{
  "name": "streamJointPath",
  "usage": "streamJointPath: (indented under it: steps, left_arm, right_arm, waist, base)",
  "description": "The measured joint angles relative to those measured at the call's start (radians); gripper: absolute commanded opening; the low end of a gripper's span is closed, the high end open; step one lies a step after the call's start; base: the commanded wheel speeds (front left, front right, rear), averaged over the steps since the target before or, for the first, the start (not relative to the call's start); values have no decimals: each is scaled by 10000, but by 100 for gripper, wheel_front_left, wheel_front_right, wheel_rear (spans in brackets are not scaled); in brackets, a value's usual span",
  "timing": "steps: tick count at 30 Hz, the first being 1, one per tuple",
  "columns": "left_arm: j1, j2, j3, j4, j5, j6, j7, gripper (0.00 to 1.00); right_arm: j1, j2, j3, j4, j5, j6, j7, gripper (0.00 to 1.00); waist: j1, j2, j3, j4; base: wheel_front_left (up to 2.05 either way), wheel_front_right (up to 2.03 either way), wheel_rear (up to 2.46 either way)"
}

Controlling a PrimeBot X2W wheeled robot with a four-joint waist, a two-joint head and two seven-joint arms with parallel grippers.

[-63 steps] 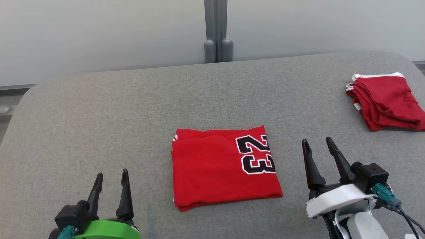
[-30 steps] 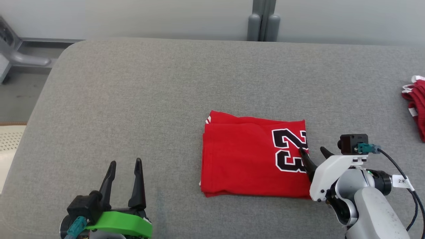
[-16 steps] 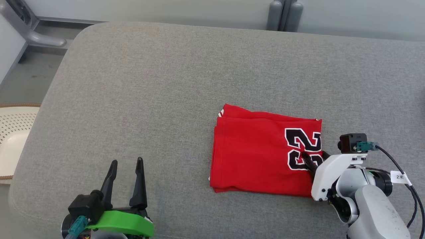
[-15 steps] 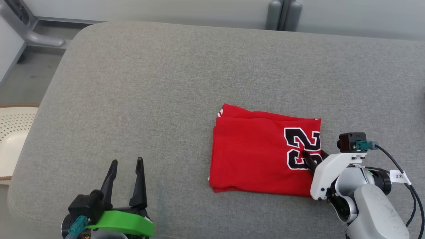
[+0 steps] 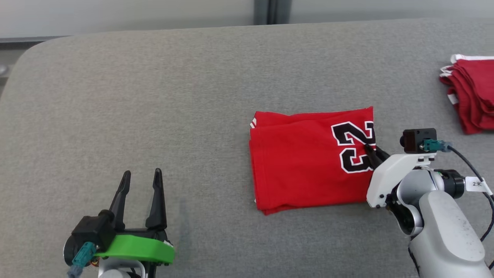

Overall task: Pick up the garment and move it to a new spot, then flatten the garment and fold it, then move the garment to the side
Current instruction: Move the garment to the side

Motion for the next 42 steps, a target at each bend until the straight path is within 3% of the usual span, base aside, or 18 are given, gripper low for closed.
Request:
streamJointPath:
  steps: [5,16,22,31,42]
  left_arm:
    - [-316,215,2,-157,257,-19,2,100]
    - [-862,642,-299,-560,491,-67,414,100]
    - [-892,719,-389,-677,508,-58,518,100]
    - [-922,596,-437,-564,410,33,397,100]
    - [-970,380,-570,-295,259,75,163,100]
  right_arm:
    - [-71,-238,-238,-173,0,-2,-186,0]
    - [-329,-84,-508,-297,46,-2,-721,0]
    - [-653,-61,-401,-314,12,-2,-982,0]
    - [-1959,-573,-290,-504,-171,-2,-800,0]
    - [-3550,-1856,-458,-176,-715,-2,54,0]
  waist:
    - [0,0,205,-1049]
    - [0,0,807,-3441]
    - [0,0,1200,-4231]
    - [0,0,1460,-3917]
    - [0,0,1289,-2564]
  base:
    - [0,0,0]
    - [0,0,0]
    - [0,0,0]
    - [0,0,0]
    - [0,0,0]
